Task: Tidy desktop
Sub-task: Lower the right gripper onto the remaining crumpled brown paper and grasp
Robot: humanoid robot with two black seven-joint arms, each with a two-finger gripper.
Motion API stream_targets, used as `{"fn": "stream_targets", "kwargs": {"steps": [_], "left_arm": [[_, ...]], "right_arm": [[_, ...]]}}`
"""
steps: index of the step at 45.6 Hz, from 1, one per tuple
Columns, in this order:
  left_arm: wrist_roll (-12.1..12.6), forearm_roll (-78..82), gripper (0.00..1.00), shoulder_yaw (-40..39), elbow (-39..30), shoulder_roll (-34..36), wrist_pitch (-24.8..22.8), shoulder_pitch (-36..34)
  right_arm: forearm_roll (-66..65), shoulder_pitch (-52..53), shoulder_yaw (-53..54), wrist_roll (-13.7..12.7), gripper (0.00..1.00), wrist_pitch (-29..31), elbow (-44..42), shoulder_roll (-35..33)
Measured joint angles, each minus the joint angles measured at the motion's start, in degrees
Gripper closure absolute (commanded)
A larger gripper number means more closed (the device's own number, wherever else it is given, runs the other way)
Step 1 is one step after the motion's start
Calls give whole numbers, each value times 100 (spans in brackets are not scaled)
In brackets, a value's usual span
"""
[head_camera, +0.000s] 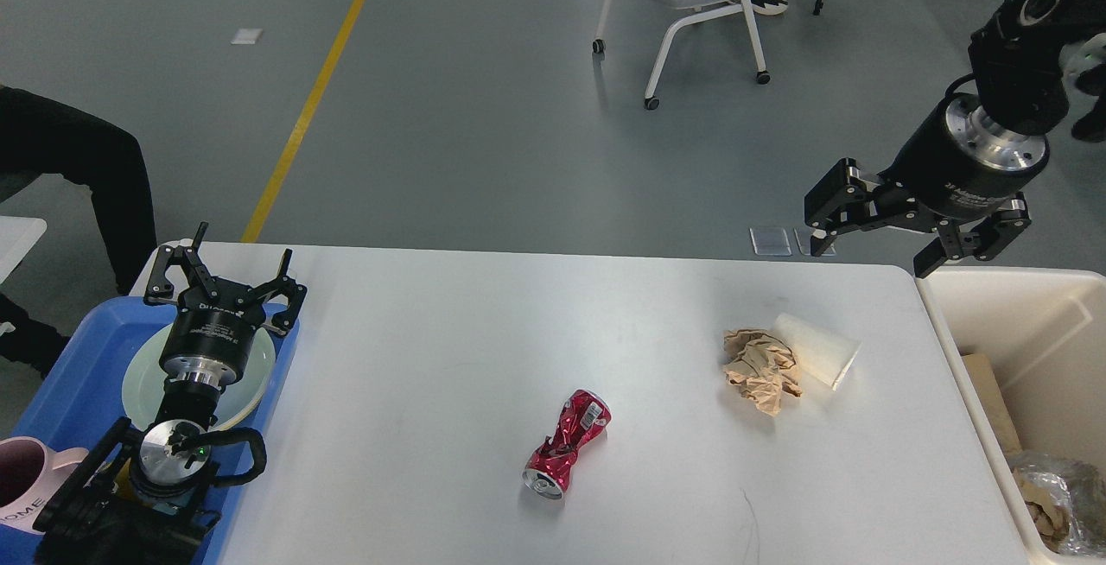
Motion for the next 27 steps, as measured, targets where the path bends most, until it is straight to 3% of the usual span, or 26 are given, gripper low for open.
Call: {"fn": "stream_targets", "kwargs": {"steps": [14, 27], "left_arm": [[0, 0, 4, 0, 0, -3, 0, 0], [0, 0, 4, 0, 0, -1, 0, -2]], "right_arm": [[304, -1900, 146, -14, 0, -1442, -827, 368], [474, -3852, 925, -14, 0, -1591, -2424, 1001]]}}
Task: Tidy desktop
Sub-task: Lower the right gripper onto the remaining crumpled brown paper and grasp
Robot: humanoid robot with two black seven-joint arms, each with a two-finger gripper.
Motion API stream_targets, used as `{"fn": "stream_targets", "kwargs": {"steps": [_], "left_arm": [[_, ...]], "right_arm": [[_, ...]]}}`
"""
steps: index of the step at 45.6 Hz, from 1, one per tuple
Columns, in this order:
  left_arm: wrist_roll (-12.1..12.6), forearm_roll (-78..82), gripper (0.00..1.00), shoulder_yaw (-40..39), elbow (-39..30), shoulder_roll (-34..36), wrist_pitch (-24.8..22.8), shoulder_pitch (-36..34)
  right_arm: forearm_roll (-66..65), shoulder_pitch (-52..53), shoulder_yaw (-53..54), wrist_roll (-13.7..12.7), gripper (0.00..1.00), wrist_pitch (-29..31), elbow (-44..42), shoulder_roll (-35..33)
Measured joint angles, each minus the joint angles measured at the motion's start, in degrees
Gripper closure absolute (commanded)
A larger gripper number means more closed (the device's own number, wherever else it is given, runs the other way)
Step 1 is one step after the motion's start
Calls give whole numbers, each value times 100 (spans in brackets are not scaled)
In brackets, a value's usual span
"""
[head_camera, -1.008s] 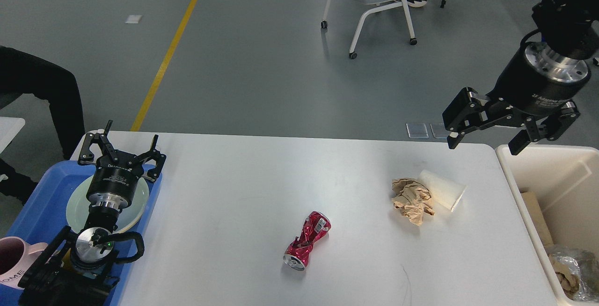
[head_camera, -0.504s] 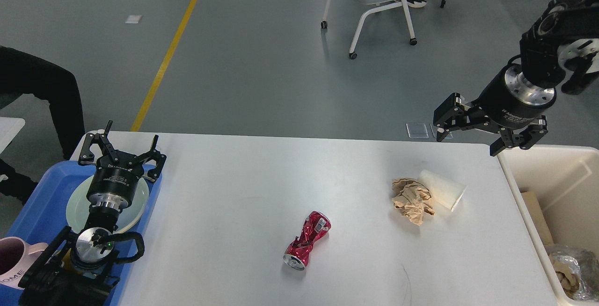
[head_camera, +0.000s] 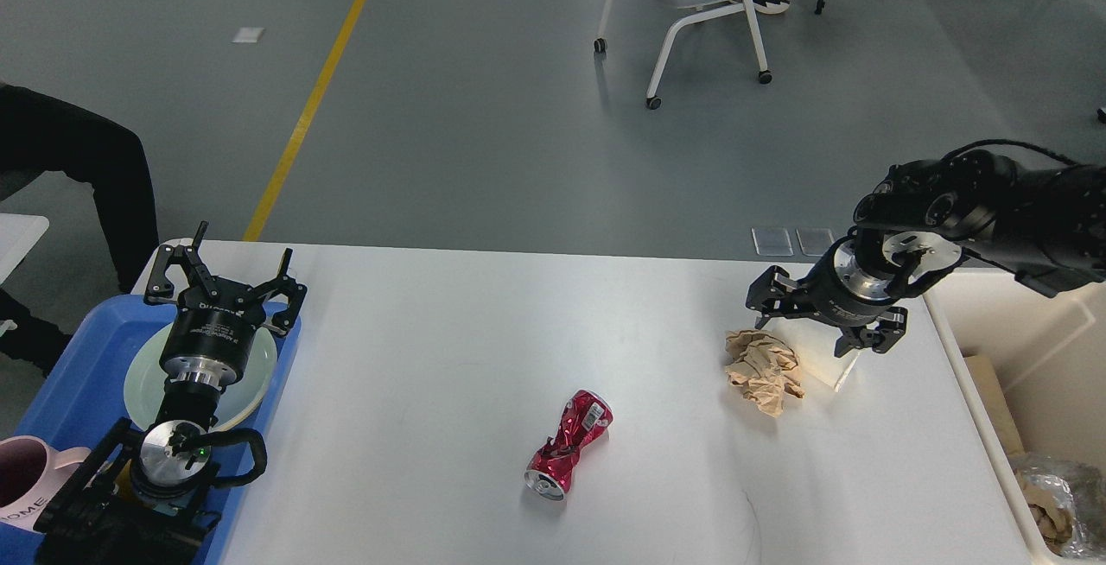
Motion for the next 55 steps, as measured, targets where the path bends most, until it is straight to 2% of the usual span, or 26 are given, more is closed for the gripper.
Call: {"fn": "stream_targets", "kwargs": {"steps": [10, 20, 36, 42, 49, 55], "left_arm": [[0, -1, 4, 0, 0, 1, 0, -1], [0, 0, 4, 0, 0, -1, 0, -1], [0, 2, 4, 0, 0, -1, 0, -1], [0, 2, 4, 0, 0, -1, 0, -1], [0, 2, 4, 0, 0, -1, 0, -2], [0, 2, 4, 0, 0, 0, 0, -2]], "right_arm": [[114, -1042, 183, -8, 0, 23, -1227, 419], [157, -1709, 385, -8, 0, -16, -2087, 518], [152, -2269, 543, -8, 0, -64, -2734, 661], [151, -2369, 703, -8, 0, -253, -2760, 674], [153, -2407, 865, -8, 20, -364, -2760, 742], [173, -2430, 1034, -9, 41, -394, -2760, 750]]}}
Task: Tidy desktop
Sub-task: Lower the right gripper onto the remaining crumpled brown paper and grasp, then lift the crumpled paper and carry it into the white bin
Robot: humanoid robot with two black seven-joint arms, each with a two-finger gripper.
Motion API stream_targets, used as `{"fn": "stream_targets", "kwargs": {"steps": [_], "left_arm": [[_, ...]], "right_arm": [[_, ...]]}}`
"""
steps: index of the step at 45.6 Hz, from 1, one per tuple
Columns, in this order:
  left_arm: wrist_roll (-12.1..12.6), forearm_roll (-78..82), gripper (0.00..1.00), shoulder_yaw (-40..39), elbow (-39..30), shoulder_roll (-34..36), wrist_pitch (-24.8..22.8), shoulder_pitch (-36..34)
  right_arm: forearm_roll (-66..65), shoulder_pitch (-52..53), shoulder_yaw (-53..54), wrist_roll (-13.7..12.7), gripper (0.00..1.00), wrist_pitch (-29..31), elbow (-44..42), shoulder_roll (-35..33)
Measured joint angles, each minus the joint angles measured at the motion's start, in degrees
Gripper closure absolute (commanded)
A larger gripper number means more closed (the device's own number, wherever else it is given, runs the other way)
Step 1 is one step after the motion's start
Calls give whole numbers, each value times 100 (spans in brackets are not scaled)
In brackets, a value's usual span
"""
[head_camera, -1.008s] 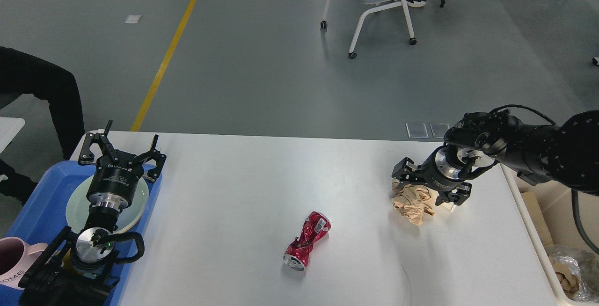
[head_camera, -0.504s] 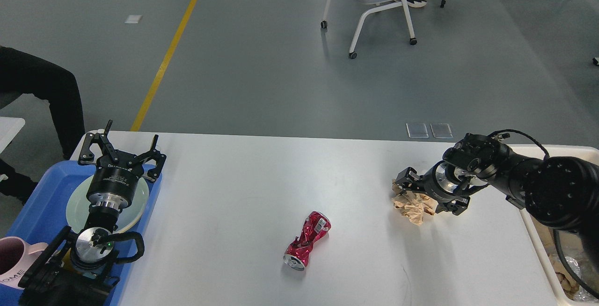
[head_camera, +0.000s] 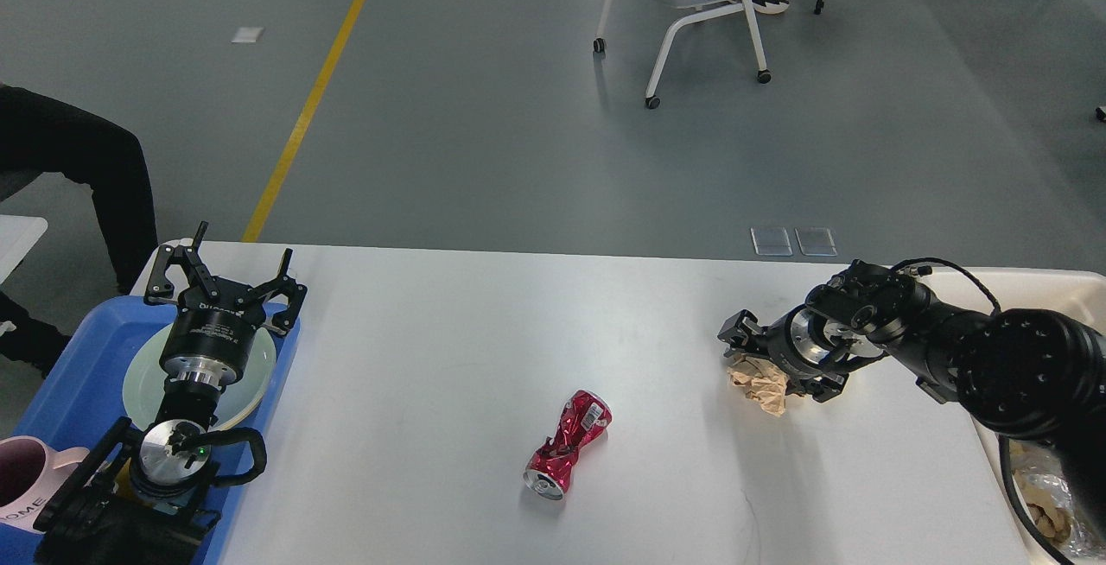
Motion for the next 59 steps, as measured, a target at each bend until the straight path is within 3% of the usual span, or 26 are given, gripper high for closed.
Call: {"fn": "stream_targets", "kwargs": {"steps": [12, 32, 47, 59], "left_arm": [[0, 0, 4, 0, 0, 0, 0, 0], [0, -2, 4, 0, 0, -1, 0, 0], [0, -3, 4, 0, 0, -1, 0, 0], [0, -3, 4, 0, 0, -1, 0, -1]], "right_arm": [[7, -31, 44, -8, 100, -61, 92, 2], [14, 279, 47, -8, 100, 218, 703, -252], [54, 1853, -48, -33, 100, 304, 2861, -1221], [16, 3842, -1195, -466, 100, 653, 4378, -1584]]}}
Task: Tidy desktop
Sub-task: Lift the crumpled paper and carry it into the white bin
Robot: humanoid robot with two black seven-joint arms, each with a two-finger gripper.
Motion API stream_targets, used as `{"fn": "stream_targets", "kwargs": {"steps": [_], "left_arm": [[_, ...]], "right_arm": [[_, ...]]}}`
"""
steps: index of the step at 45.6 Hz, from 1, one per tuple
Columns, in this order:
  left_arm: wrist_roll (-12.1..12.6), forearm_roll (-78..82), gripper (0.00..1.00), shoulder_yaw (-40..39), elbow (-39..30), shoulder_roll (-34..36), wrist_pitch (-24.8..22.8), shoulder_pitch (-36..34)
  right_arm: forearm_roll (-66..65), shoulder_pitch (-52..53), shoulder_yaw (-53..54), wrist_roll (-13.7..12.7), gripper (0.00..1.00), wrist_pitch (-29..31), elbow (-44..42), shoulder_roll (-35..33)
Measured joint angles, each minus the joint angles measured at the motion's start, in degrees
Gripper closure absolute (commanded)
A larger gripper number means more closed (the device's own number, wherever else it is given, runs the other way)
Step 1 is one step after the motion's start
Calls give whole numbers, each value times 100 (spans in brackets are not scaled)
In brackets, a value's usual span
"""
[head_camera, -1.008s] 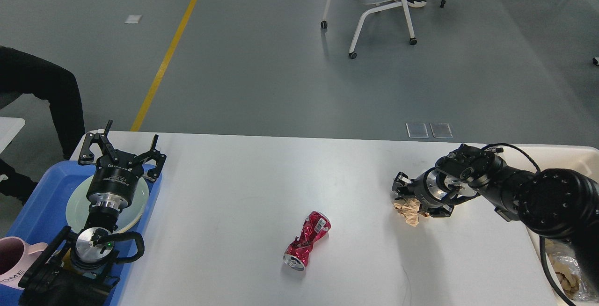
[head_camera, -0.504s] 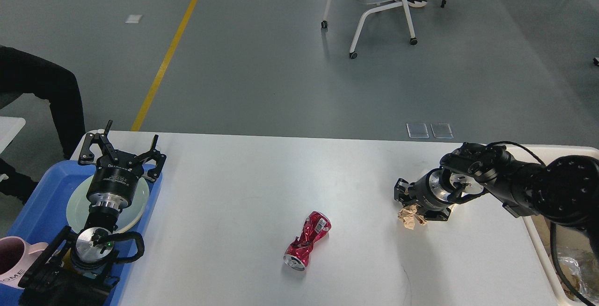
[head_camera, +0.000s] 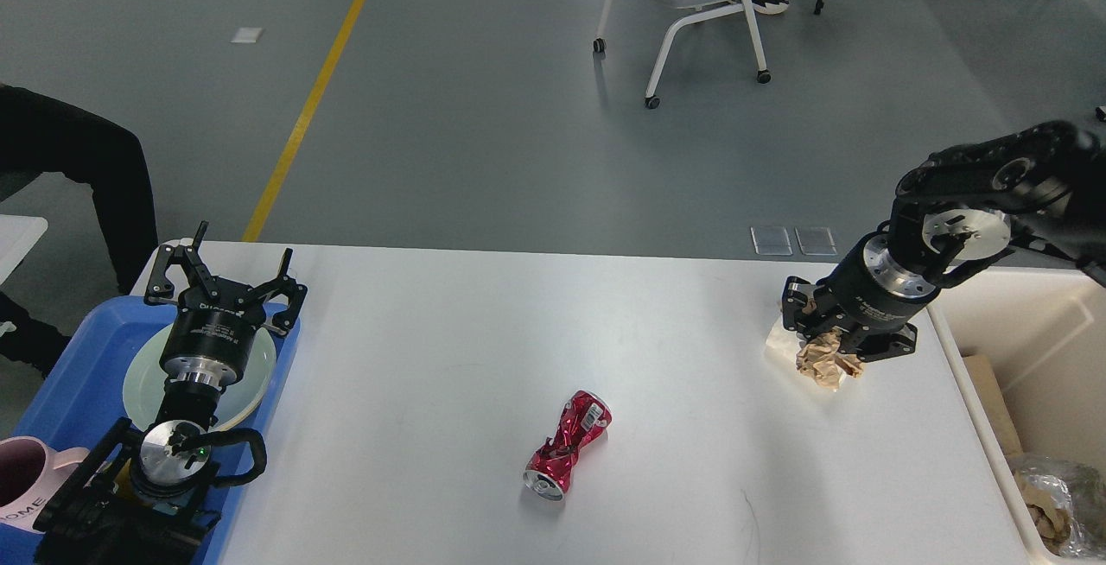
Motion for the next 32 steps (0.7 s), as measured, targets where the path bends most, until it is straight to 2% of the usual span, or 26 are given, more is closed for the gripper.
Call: {"fn": "stream_targets", "kwargs": {"steps": [5, 9, 12, 17, 22, 25, 32], "left_arm": [[0, 1, 4, 0, 0, 2, 0, 0], [0, 2, 4, -1, 0, 2, 0, 0], [0, 1, 4, -7, 0, 1, 0, 3], [0, 2, 4, -8, 0, -1, 0, 8], [0, 1, 4, -9, 0, -1, 0, 9], [0, 2, 4, -9, 0, 0, 0, 9], [0, 2, 4, -9, 0, -1, 0, 9]], "right_arm": [[-11, 994, -733, 51, 100, 468, 480, -73], [-20, 1720, -1182, 211, 100, 738, 842, -82], [-21, 2195, -1455, 434, 100, 1004, 1064, -82], [-20, 2959, -1859, 981, 100, 1386, 1506, -65], [-22, 3440, -2252, 1388, 100, 1516, 1826, 11], [-36, 3532, -2380, 1478, 100, 1538, 1902, 31], [-119, 3559, -2448, 1509, 100, 1516, 1928, 9]]}}
